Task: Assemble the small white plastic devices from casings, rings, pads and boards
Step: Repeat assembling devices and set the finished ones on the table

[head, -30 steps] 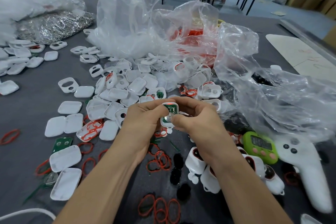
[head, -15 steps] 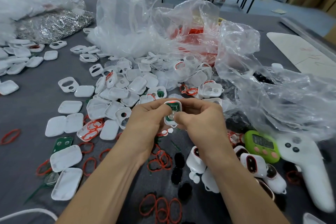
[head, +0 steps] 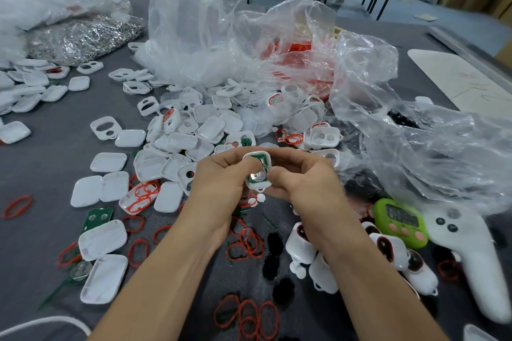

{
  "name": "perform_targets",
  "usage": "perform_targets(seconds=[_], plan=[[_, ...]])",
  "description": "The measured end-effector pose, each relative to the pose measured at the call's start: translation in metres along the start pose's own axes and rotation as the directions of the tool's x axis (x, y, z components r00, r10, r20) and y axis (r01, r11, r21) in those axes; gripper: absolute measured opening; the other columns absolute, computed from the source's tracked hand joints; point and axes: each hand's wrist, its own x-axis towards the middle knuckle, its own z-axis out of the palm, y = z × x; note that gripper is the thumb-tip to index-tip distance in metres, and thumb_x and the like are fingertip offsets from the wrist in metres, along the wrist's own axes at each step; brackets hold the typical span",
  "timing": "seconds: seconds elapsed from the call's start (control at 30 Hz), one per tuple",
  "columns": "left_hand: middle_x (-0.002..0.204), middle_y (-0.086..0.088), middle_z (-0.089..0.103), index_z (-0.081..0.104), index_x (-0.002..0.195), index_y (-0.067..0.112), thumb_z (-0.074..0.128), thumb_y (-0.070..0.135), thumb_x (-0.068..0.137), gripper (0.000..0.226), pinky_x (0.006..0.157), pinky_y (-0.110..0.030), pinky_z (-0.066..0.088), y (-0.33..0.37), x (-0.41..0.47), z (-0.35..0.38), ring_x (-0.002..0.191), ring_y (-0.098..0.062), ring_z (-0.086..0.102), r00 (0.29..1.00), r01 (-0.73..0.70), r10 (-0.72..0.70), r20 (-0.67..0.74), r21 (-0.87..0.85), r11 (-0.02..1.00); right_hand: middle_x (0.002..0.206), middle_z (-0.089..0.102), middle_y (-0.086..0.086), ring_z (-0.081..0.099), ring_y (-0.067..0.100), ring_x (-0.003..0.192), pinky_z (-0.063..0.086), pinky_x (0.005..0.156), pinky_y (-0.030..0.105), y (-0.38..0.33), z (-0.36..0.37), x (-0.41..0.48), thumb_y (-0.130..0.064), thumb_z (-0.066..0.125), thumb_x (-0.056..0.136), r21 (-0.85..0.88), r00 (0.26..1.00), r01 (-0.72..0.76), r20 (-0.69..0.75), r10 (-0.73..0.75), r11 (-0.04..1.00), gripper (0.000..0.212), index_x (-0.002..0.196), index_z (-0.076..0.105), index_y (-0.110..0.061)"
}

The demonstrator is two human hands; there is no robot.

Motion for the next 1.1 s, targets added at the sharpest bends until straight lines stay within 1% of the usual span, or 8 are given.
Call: perform_targets(seconds=[0.1, 0.2, 0.3, 0.4, 0.63, 0.73, 0.93, 1.1], plan=[[0.096, -0.035, 0.071, 0.081, 0.097, 0.008, 0.068, 0.005, 0.090, 0.015, 0.072, -0.044, 0.042, 0.000, 0.000, 0.000, 0.077, -0.032, 0.058, 1.000, -0.003, 0.003, -0.005, -0.013, 1.000, 0.096, 0.081, 0.003, 0.078, 0.022, 0.092, 0.064, 0.078, 0.033, -0.002, 0.001, -0.001, 0.008, 0.062, 0.089, -0.004, 1.000, 0.012, 0.006, -0.012, 1.000, 0.044, 0.089, 0.083, -0.030], [0.097, -0.033, 0.073, 0.082, 0.096, 0.009, 0.069, 0.005, 0.090, 0.015, 0.075, -0.045, 0.044, 0.000, 0.001, 0.000, 0.079, -0.032, 0.060, 1.000, -0.014, 0.014, 0.012, -0.013, 1.000, 0.094, 0.081, 0.003, 0.078, 0.023, 0.092, 0.064, 0.080, 0.039, -0.001, 0.002, -0.001, 0.000, 0.067, 0.090, -0.031, 0.999, 0.011, -0.033, -0.012, 0.999, 0.033, 0.090, 0.083, -0.029], [0.083, -0.019, 0.077, 0.083, 0.093, 0.013, 0.066, -0.003, 0.088, 0.024, 0.067, -0.030, 0.052, -0.002, 0.001, 0.000, 0.073, -0.022, 0.067, 0.997, -0.050, 0.048, 0.063, 0.027, 0.998, 0.086, 0.080, 0.001, 0.078, 0.024, 0.087, 0.065, 0.078, 0.042, -0.002, 0.004, -0.001, -0.013, 0.072, 0.090, -0.089, 0.993, 0.020, -0.117, -0.030, 0.996, 0.020, 0.086, 0.082, -0.030], [0.080, -0.009, 0.078, 0.084, 0.094, 0.014, 0.066, -0.006, 0.087, 0.028, 0.057, -0.017, 0.051, -0.002, -0.001, -0.001, 0.067, -0.012, 0.070, 0.989, -0.083, 0.075, 0.127, 0.059, 0.995, 0.078, 0.079, -0.003, 0.078, 0.020, 0.080, 0.064, 0.081, 0.047, -0.004, 0.004, -0.002, -0.018, 0.072, 0.084, -0.160, 0.985, 0.049, -0.157, -0.075, 0.986, 0.029, 0.074, 0.079, -0.044], [0.086, -0.007, 0.079, 0.083, 0.097, 0.016, 0.064, -0.003, 0.091, 0.028, 0.055, -0.014, 0.048, 0.002, -0.004, -0.002, 0.068, -0.009, 0.069, 0.975, -0.060, 0.047, 0.216, 0.055, 0.997, 0.073, 0.078, -0.007, 0.078, 0.015, 0.075, 0.064, 0.080, 0.044, -0.002, 0.009, -0.005, -0.029, 0.070, 0.068, -0.145, 0.963, 0.031, -0.259, -0.068, 0.989, 0.023, 0.071, 0.077, -0.051], [0.078, -0.007, 0.072, 0.081, 0.105, 0.012, 0.059, -0.002, 0.091, 0.030, 0.054, -0.016, 0.042, 0.004, -0.002, -0.004, 0.056, -0.008, 0.053, 0.974, -0.019, 0.005, 0.228, 0.058, 0.998, 0.075, 0.078, -0.009, 0.077, 0.012, 0.075, 0.064, 0.080, 0.045, -0.002, 0.009, -0.006, -0.032, 0.069, 0.072, -0.138, 0.970, 0.028, -0.237, -0.061, 0.990, 0.019, 0.082, 0.080, -0.045], [0.077, -0.014, 0.076, 0.084, 0.092, 0.012, 0.052, -0.009, 0.085, 0.038, 0.055, -0.020, 0.052, 0.002, 0.001, 0.000, 0.061, -0.015, 0.064, 0.993, -0.023, 0.017, 0.118, 0.046, 0.999, 0.078, 0.079, -0.009, 0.077, 0.015, 0.080, 0.063, 0.083, 0.046, -0.003, 0.011, -0.006, -0.028, 0.068, 0.075, -0.139, 0.983, 0.040, -0.171, -0.063, 0.989, 0.024, 0.075, 0.077, -0.051], [0.082, -0.021, 0.077, 0.084, 0.089, 0.011, 0.054, -0.008, 0.082, 0.037, 0.056, -0.024, 0.053, 0.002, 0.002, -0.005, 0.064, -0.022, 0.065, 0.996, -0.053, 0.050, 0.076, 0.046, 0.998, 0.089, 0.080, -0.004, 0.077, 0.015, 0.087, 0.063, 0.087, 0.046, -0.003, 0.007, -0.007, -0.019, 0.072, 0.071, -0.126, 0.998, 0.038, -0.041, -0.043, 0.991, 0.028, 0.090, 0.080, -0.037]])
